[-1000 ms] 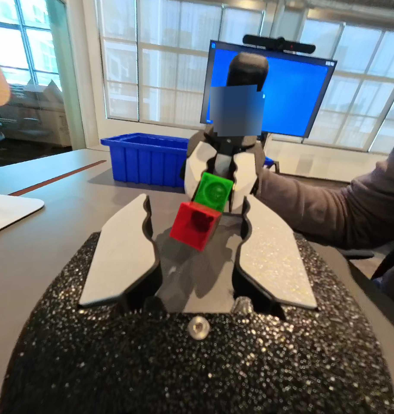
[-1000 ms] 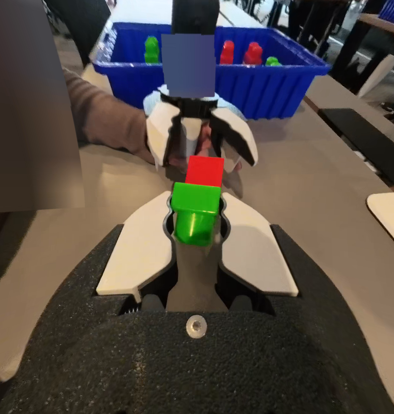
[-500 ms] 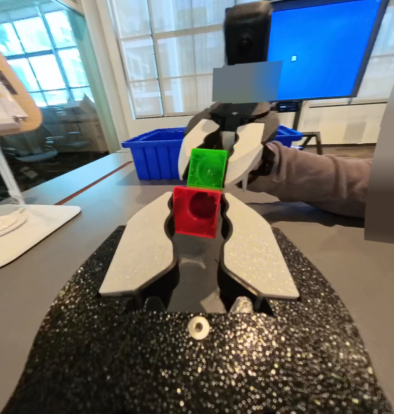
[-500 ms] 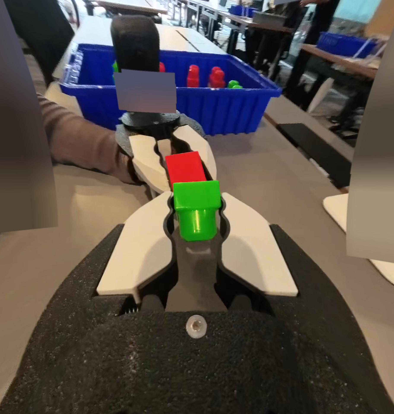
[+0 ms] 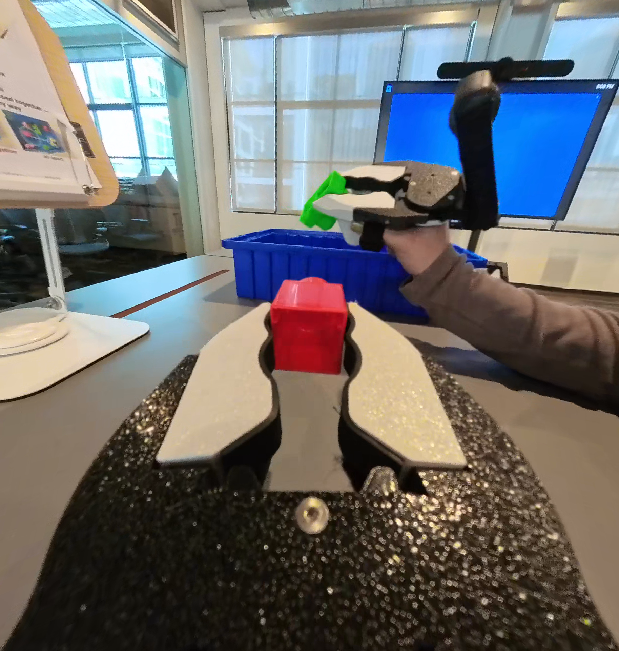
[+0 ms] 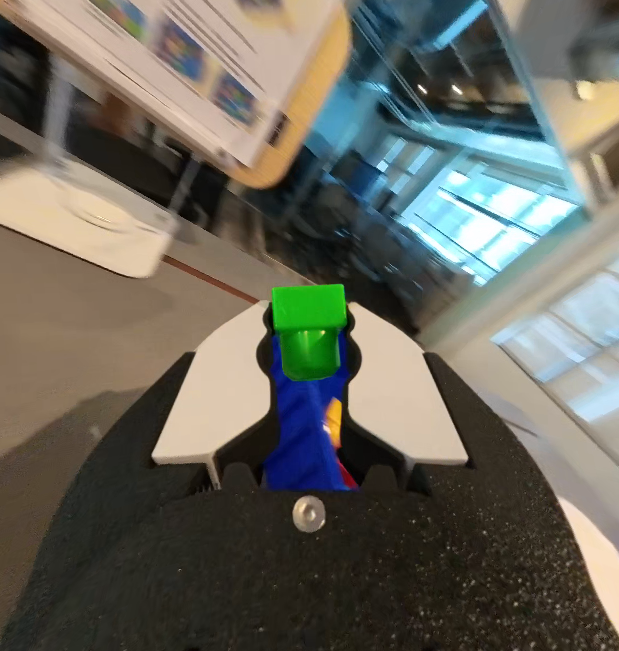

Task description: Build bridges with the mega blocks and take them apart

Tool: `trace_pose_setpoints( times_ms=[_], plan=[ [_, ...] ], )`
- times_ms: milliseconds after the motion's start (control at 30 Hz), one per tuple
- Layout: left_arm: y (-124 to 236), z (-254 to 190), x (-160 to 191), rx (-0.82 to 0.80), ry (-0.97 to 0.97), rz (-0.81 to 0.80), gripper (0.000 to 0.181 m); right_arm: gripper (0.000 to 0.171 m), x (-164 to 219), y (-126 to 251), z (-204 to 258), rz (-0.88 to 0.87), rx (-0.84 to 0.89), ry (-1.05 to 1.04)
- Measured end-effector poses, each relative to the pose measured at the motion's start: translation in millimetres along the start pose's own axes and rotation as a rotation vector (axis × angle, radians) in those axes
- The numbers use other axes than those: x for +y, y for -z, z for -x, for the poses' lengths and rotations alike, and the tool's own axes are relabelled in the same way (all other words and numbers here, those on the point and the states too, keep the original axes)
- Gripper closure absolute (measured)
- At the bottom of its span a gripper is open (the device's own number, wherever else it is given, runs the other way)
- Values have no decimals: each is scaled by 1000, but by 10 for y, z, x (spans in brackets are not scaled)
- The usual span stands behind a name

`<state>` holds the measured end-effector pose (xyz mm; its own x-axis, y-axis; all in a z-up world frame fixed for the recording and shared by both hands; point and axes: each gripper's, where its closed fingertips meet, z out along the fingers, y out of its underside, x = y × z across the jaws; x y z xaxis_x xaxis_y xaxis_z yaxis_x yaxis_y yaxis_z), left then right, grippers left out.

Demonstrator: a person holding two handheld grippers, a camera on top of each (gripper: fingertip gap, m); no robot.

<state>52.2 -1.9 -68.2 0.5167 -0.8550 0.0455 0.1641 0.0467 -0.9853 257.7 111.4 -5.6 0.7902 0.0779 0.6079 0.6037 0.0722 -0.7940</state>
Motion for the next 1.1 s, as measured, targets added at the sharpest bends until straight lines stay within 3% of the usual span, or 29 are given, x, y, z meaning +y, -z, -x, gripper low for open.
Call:
trace_pose_setpoints(
  times_ms=[100, 333, 400, 567, 667, 733, 833, 1000, 1100],
  plan=[
    [-6, -15, 10, 5, -8, 8, 146, 134, 257, 26, -382, 146, 143, 24],
    [-5, -16, 10, 7, -3, 9, 145, 134, 777, 46, -705, 399, 235, 19],
    [-4, -17, 9, 5, -7, 7, 146, 132, 740, 25, -647, 384, 232, 68],
    [1, -15, 4, 6, -4, 3, 146, 100, 499, -53, -337, 281, 101, -2],
    [1, -15, 6, 9, 1, 4, 146, 102, 282, -69, -69, 181, -9, -14],
    [-2, -16, 8, 10, 2, 6, 146, 116, 54, -43, 290, 54, -193, -43],
    [-3, -18, 10, 12, 2, 8, 145, 122, -266, 134, 953, -101, -585, -179],
    [-3, -19, 10, 14, 2, 8, 145, 107, -553, 601, 1701, -112, -1245, -541],
    [-3, -18, 10, 16, 4, 8, 145, 104, -665, 759, 1863, -98, -1474, -767]
  ],
)
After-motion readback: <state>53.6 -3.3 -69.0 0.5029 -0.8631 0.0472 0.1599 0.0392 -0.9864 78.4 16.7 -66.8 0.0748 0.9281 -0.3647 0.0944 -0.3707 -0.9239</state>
